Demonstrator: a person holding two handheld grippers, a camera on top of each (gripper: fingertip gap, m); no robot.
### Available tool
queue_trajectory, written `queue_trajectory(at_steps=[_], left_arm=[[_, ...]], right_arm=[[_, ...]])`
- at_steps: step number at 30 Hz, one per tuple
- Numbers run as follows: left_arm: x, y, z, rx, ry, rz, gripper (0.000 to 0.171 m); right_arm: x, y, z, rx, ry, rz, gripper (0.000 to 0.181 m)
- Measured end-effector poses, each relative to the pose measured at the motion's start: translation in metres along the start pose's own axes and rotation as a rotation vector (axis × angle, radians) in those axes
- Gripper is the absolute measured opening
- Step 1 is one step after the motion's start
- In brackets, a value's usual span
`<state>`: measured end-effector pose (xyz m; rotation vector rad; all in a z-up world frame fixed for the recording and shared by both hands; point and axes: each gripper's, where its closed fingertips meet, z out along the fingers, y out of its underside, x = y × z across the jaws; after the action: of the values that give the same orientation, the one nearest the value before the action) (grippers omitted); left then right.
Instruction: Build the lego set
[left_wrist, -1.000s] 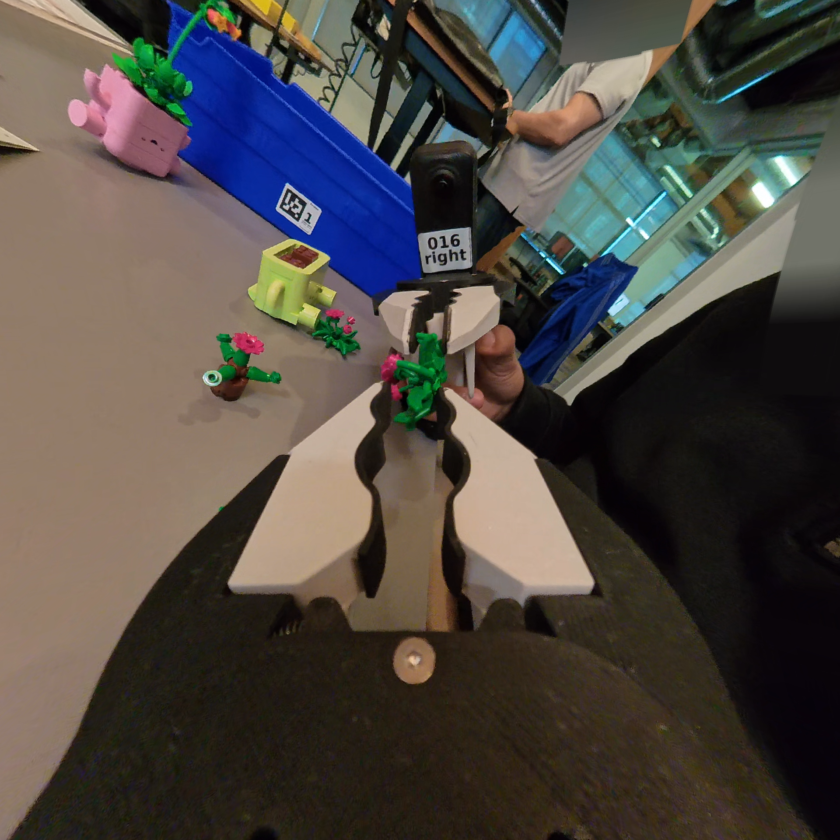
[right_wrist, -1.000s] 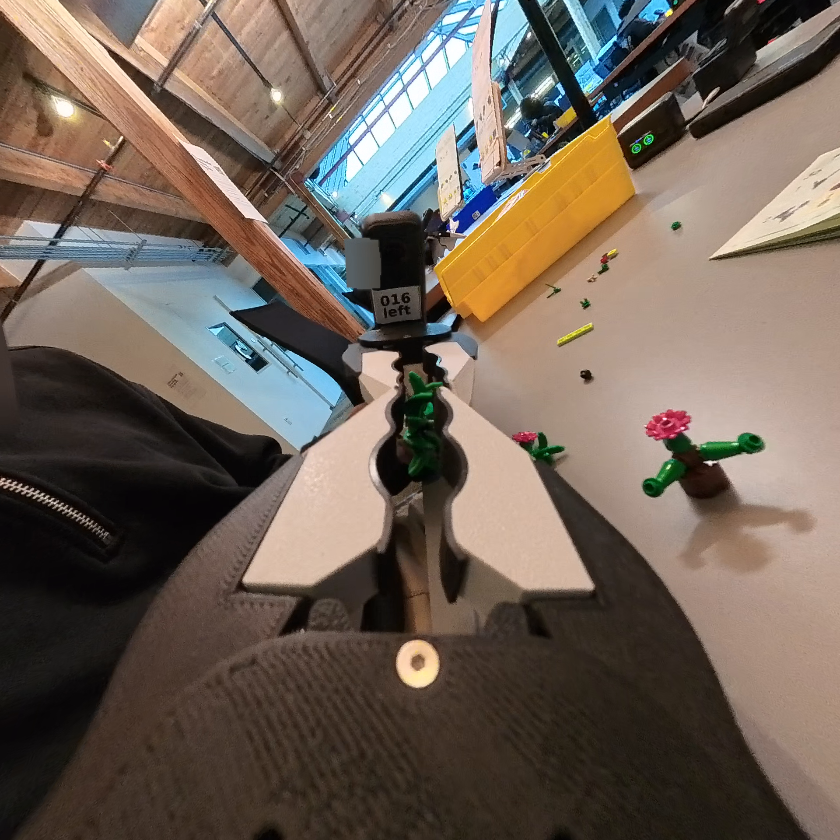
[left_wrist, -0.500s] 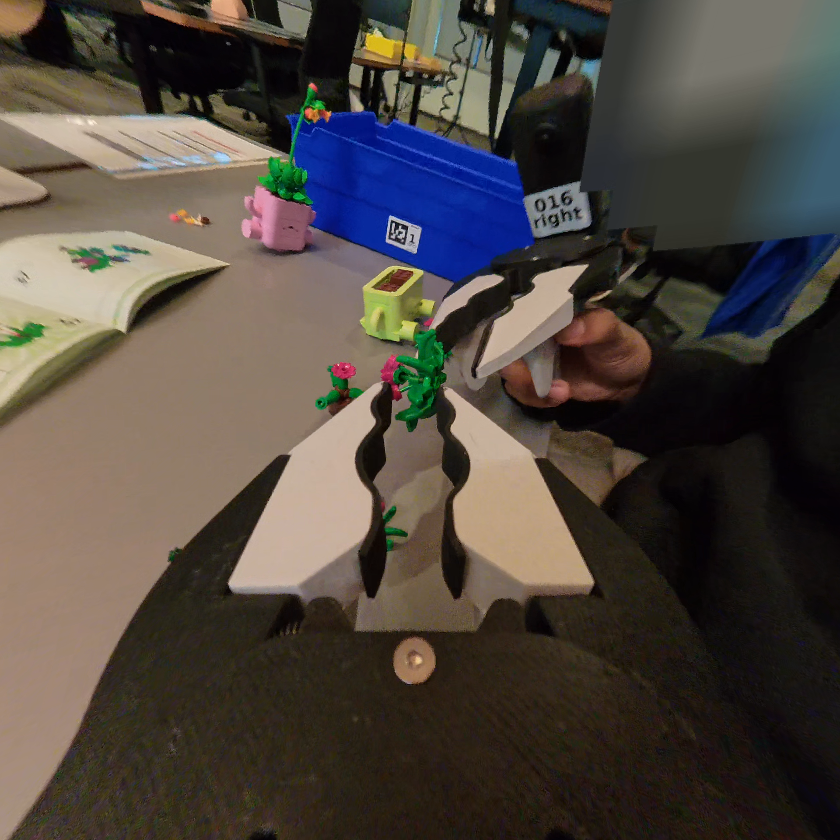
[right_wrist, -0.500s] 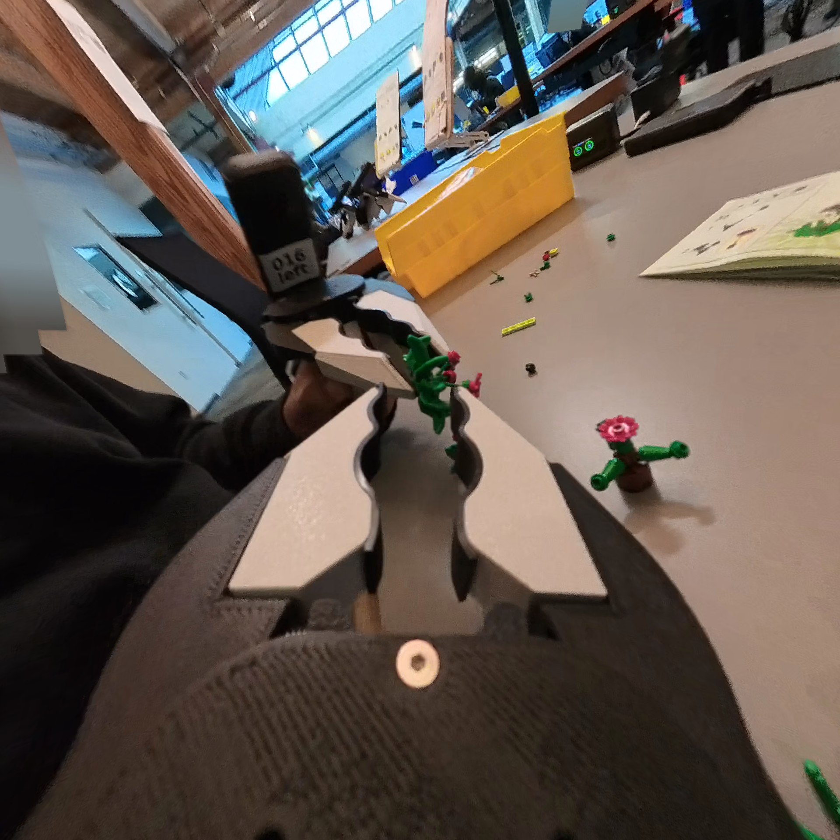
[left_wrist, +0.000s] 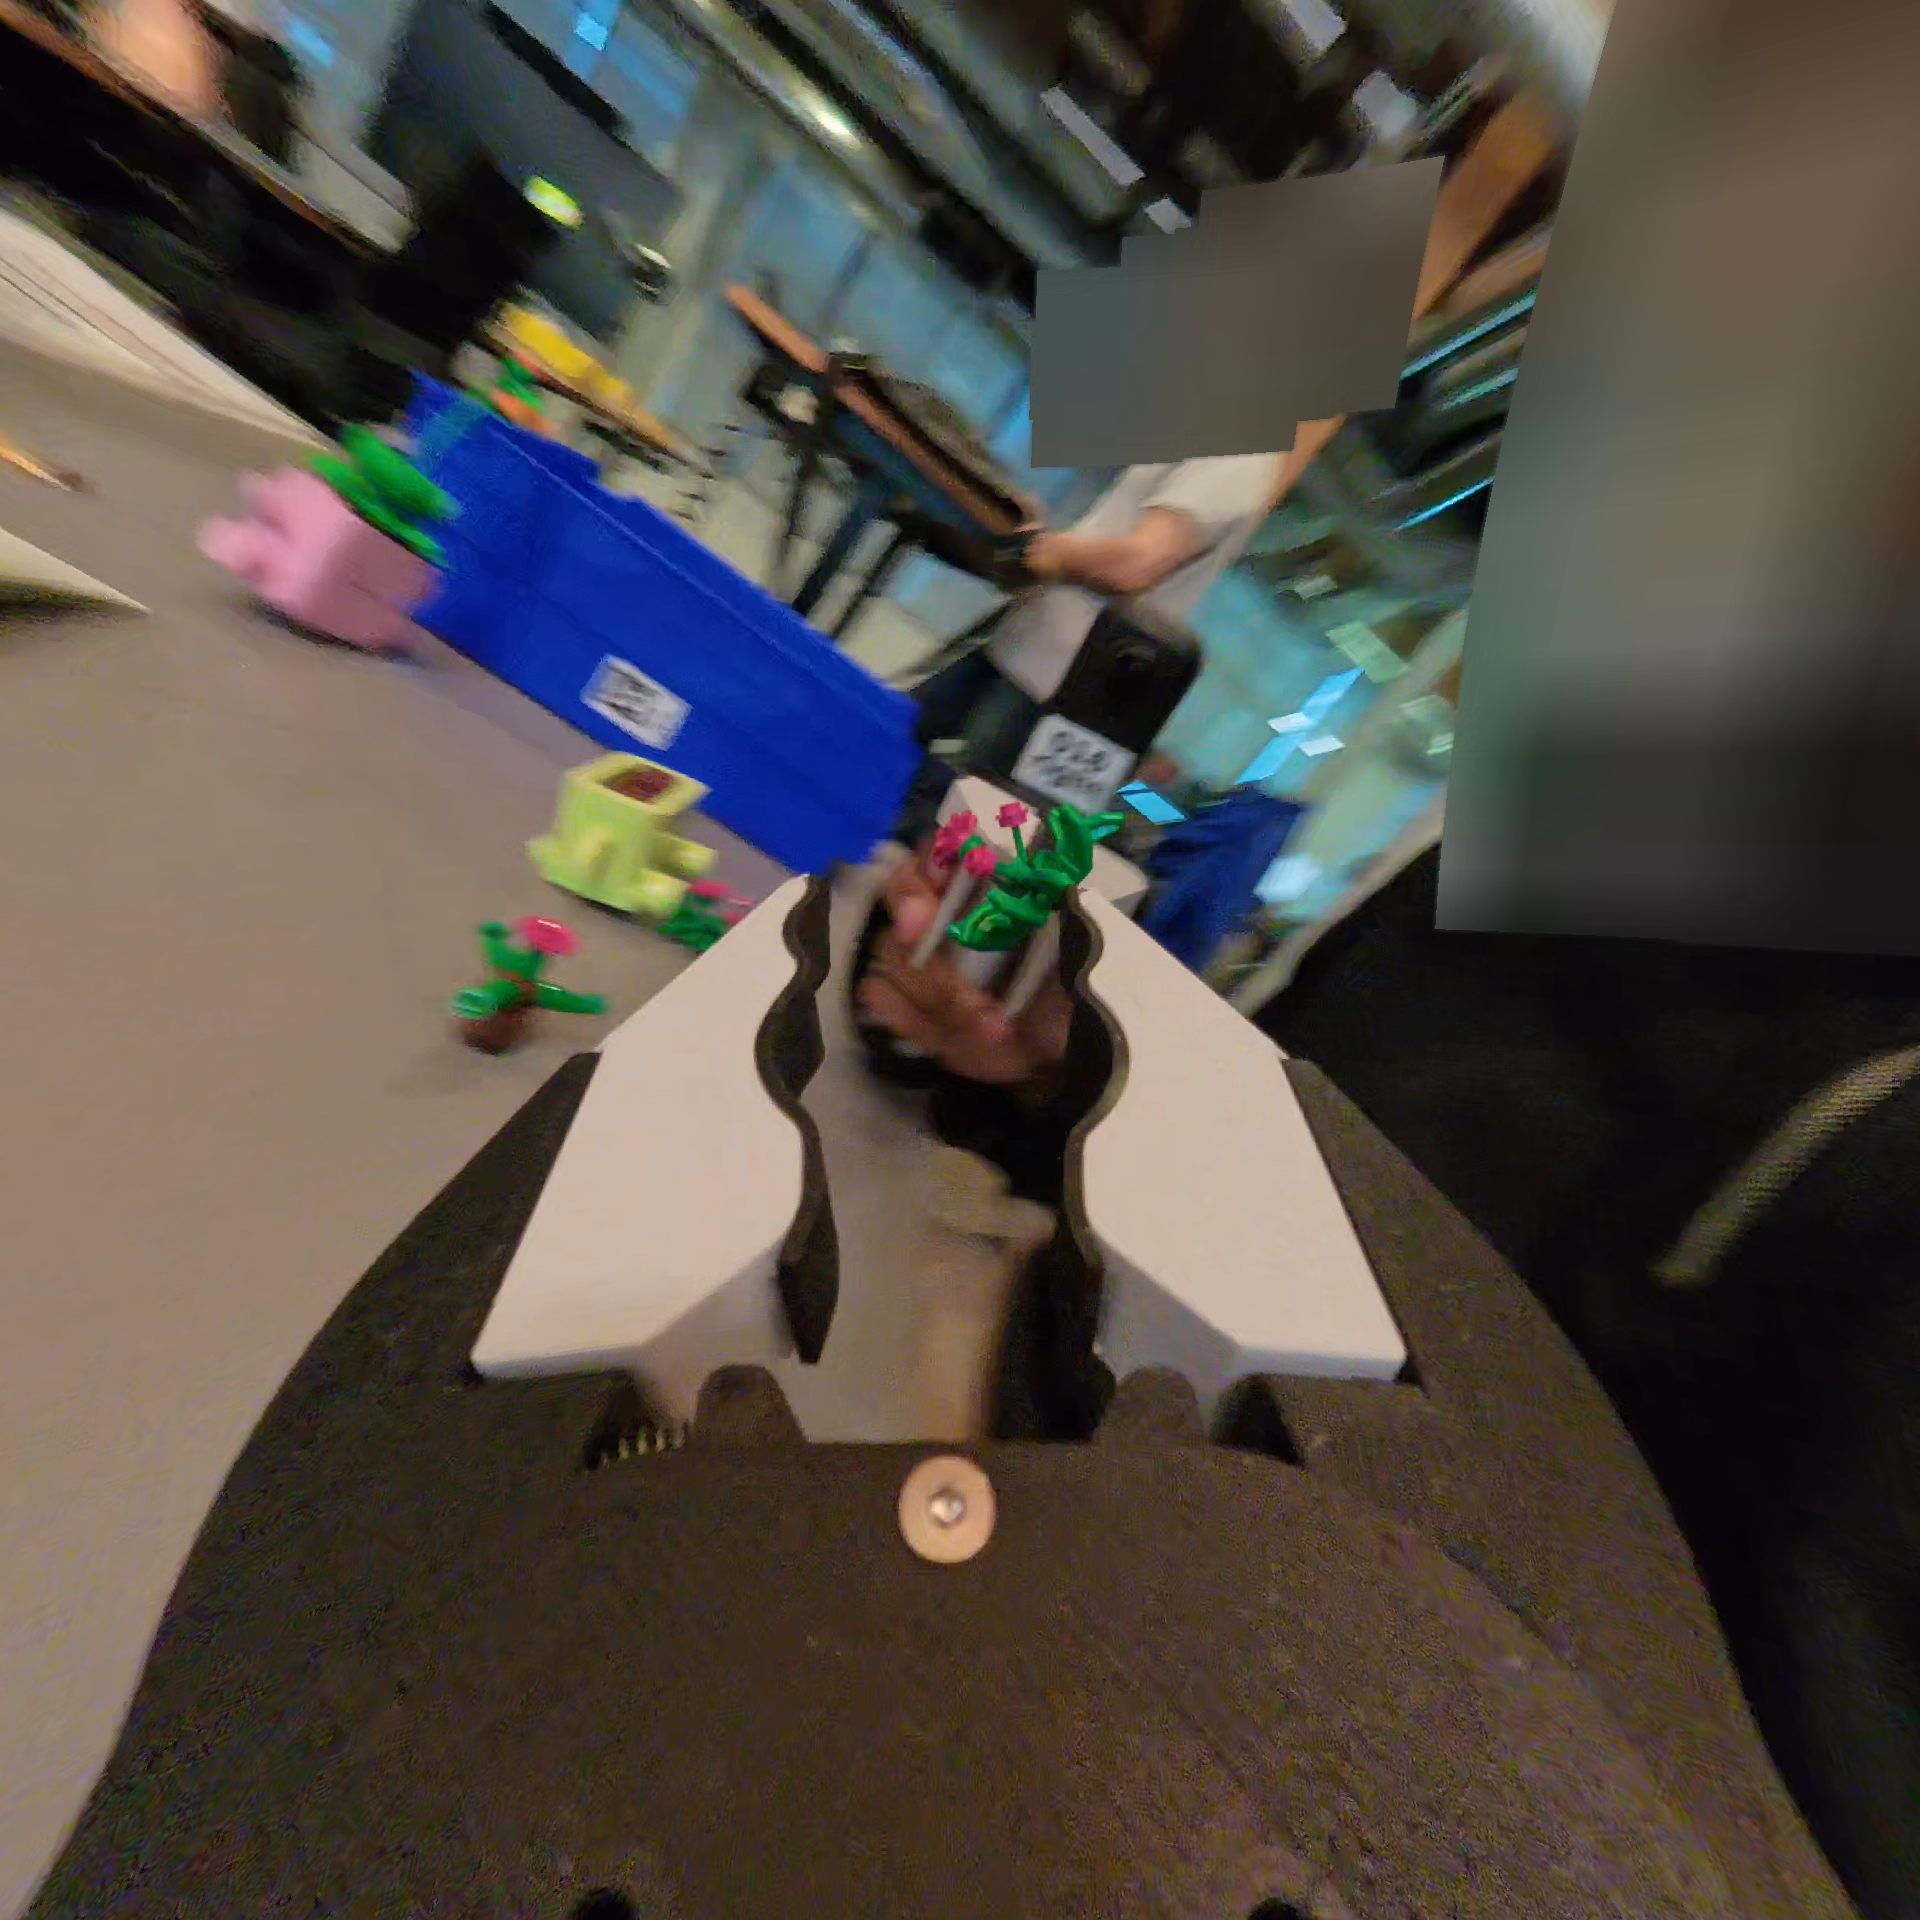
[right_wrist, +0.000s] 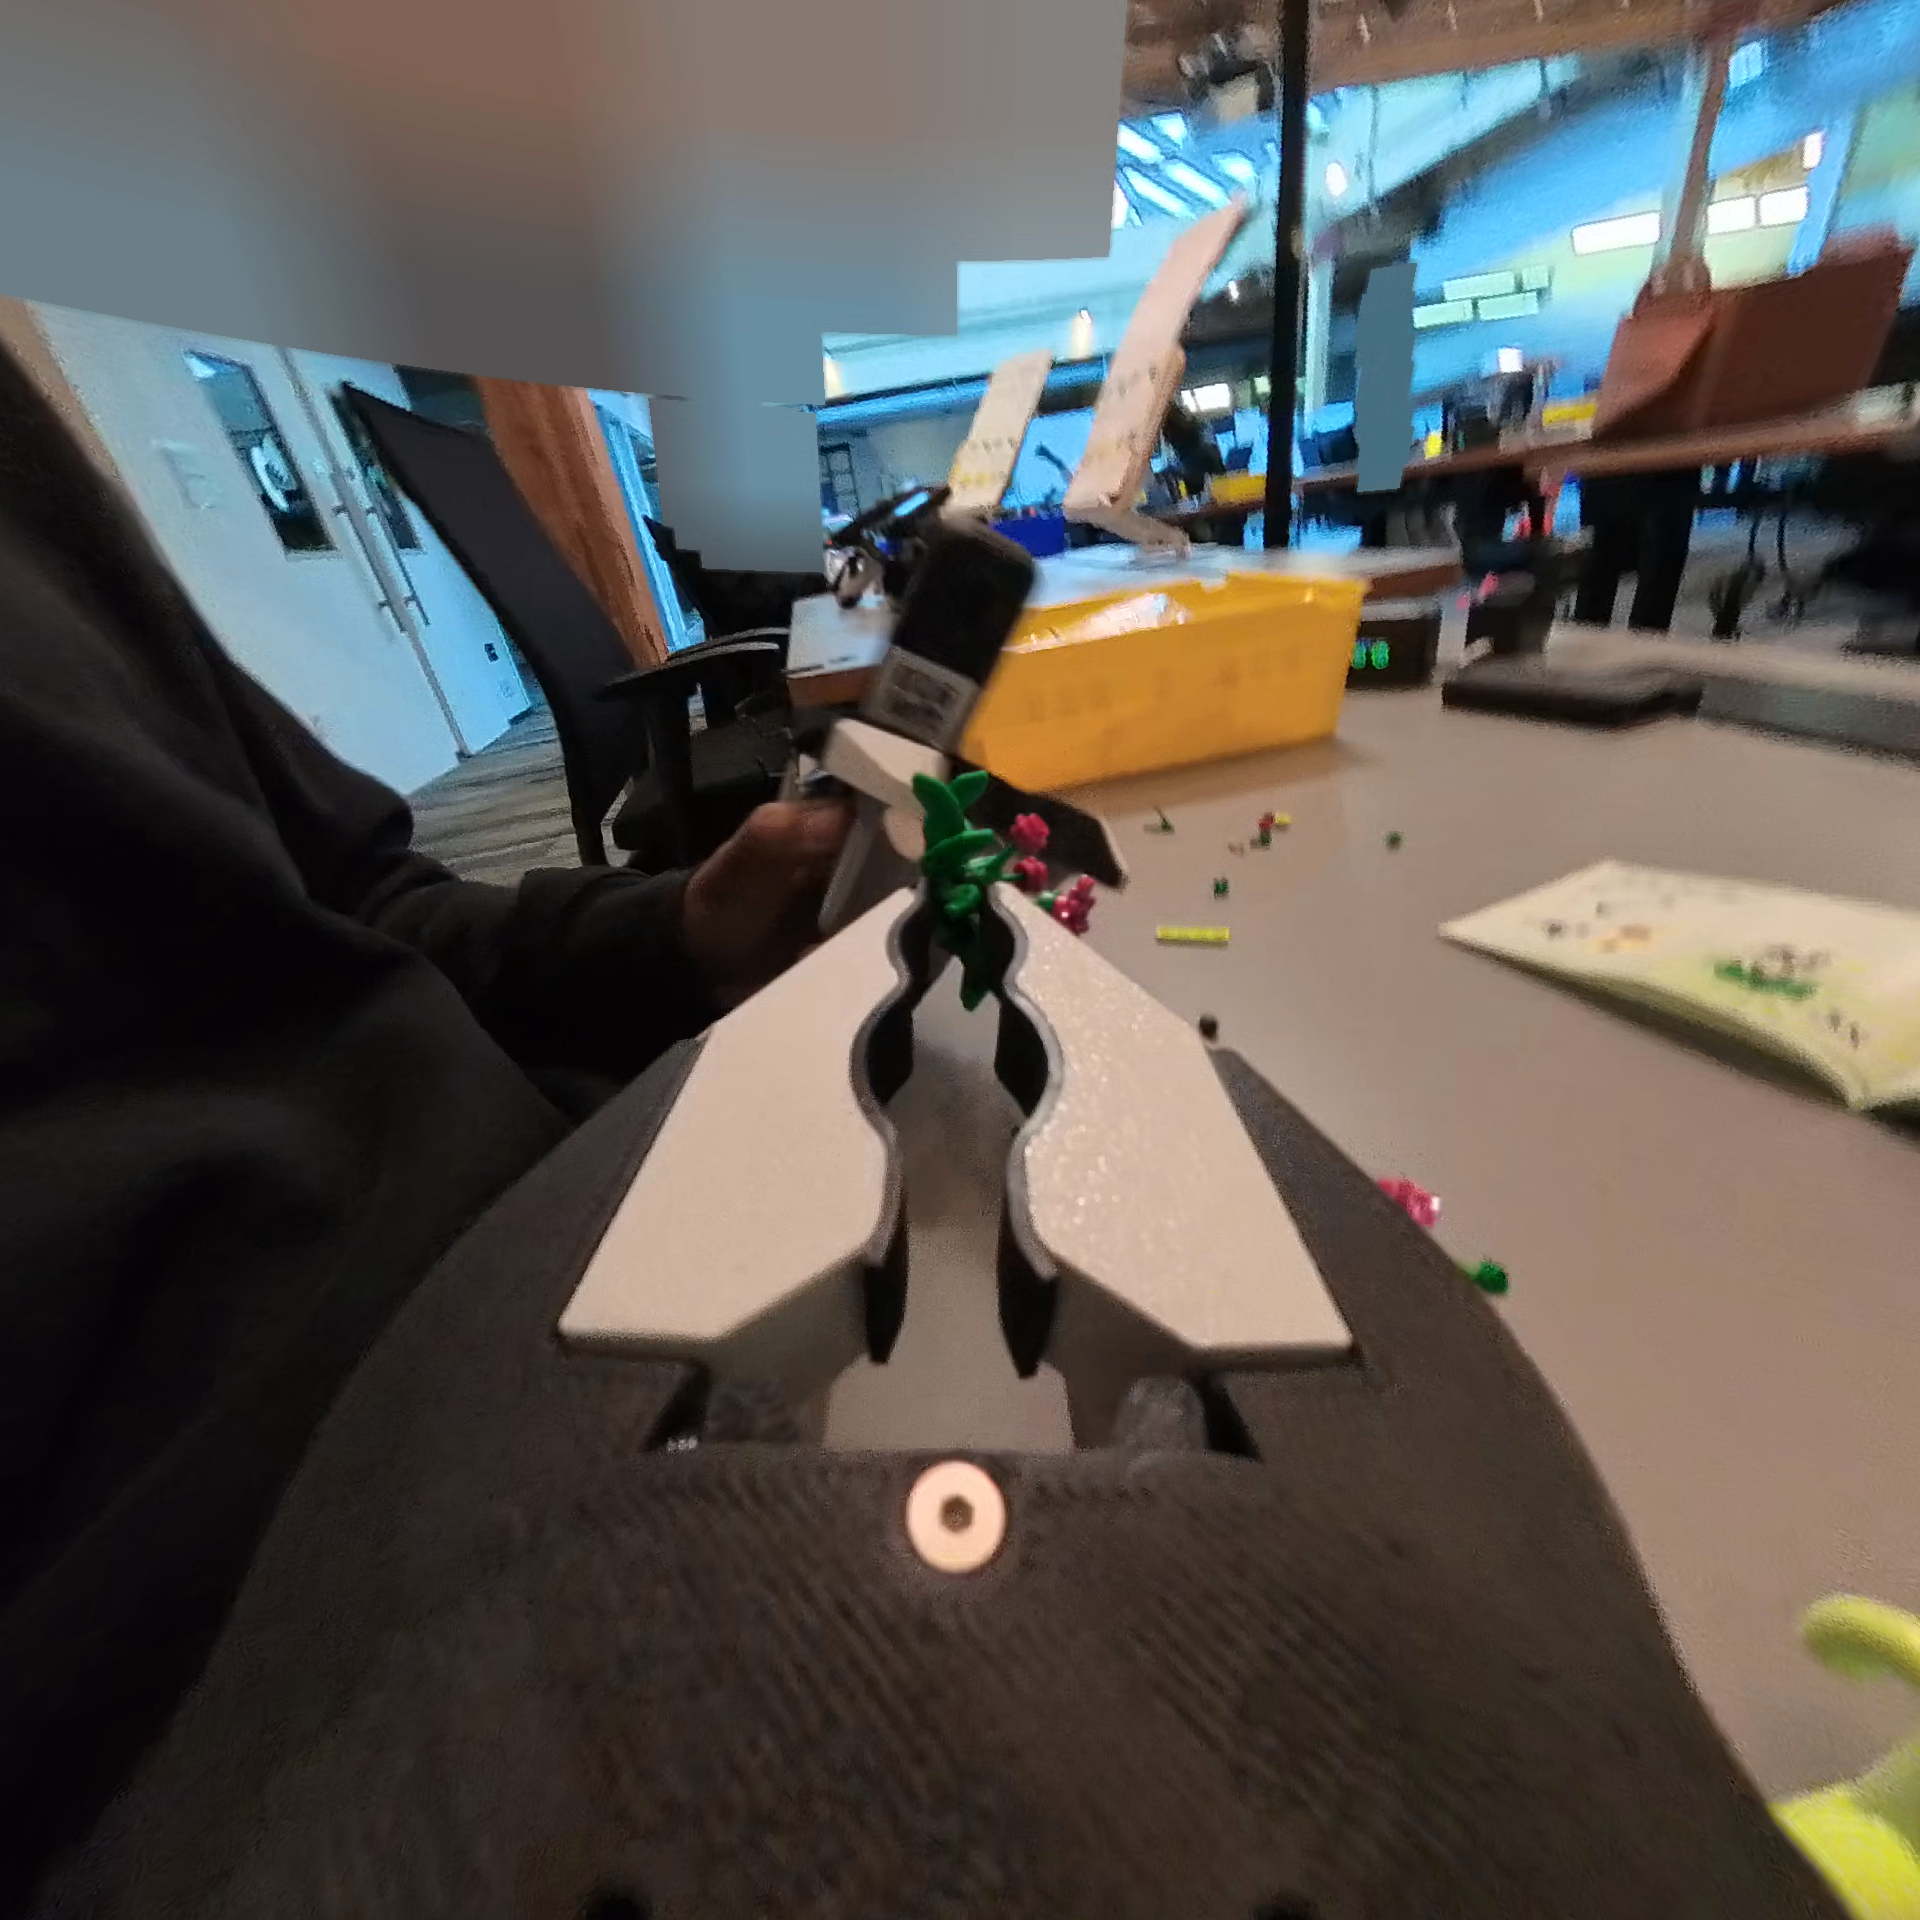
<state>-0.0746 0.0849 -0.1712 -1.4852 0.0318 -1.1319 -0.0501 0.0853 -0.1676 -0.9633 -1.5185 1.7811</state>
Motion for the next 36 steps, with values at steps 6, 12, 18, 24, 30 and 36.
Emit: queue_trajectory(at_steps=[6, 12, 18, 24, 30, 36], left_arm=[[0.027, -0.006, -0.005, 0.076, 0.425, -0.404, 0.028], [0.030, 0.013, -0.009, -0.106, 0.412, -0.401, 0.018], [0.046, 0.038, -0.007, -0.281, 0.469, -0.436, 0.022], [0.049, 0.058, 0.001, -0.385, 0.462, -0.473, 0.023], [0.040, 0.065, -0.003, -0.428, 0.404, -0.491, 0.014], [0.041, 0.076, -0.003, -0.491, 0.394, -0.484, 0.010]], right_arm=[[-0.025, -0.012, 0.000, 0.057, -0.037, -0.252, 0.007], [-0.047, -0.004, -0.001, -0.014, -0.169, -0.297, 0.007], [-0.062, 0.015, -0.003, -0.146, -0.277, -0.268, 0.007], [-0.060, 0.037, -0.002, -0.290, -0.258, -0.323, 0.007], [-0.060, 0.048, -0.004, -0.363, -0.263, -0.322, 0.006], [-0.062, 0.054, -0.005, -0.402, -0.280, -0.298, 0.006]])
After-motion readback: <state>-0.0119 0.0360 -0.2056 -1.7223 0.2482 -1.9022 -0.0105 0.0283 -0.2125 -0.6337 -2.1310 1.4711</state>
